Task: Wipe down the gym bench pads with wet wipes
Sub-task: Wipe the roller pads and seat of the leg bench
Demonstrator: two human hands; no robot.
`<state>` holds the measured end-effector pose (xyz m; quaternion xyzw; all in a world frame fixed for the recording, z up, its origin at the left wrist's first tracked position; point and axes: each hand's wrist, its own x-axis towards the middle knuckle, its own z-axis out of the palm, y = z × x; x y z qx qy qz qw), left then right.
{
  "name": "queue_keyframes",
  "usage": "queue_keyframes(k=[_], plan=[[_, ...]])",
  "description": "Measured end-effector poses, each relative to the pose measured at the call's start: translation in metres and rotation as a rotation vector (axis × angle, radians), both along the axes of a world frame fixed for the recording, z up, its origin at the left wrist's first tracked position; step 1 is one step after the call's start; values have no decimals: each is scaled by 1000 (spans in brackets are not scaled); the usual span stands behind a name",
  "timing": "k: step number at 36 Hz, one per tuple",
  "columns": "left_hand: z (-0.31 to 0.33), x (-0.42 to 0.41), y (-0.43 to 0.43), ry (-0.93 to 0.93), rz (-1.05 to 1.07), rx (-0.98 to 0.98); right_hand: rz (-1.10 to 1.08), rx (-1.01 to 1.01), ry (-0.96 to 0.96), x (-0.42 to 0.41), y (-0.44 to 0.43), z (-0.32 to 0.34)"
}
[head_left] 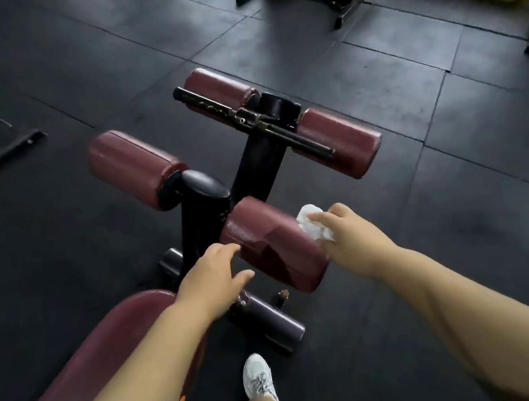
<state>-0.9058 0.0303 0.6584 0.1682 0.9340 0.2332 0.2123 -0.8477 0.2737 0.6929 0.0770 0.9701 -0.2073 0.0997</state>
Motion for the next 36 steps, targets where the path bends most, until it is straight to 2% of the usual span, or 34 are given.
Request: queue_keyframes(k=[5, 8, 13, 19, 27, 32, 36], plan=[[-11, -36, 12, 23, 171, 76, 80, -25, 3, -49, 0, -5], [-18, -46, 16, -51, 192, 56, 135, -36, -7, -73, -3, -7], [-30, -42, 19, -112, 262, 123, 246, -141, -28, -105, -11, -17], [-36, -34, 26, -105, 407, 208, 468, -84, 50, -145, -18, -42], [-34, -19, 46, -97, 644, 293, 565, -250, 95, -158, -12, -52], [-35, -13, 57, -69, 775, 322, 845, -241, 185, -137, 7, -54], [-34, -8, 64, -58, 806, 346, 1062, -243, 109, -115, 33, -54]])
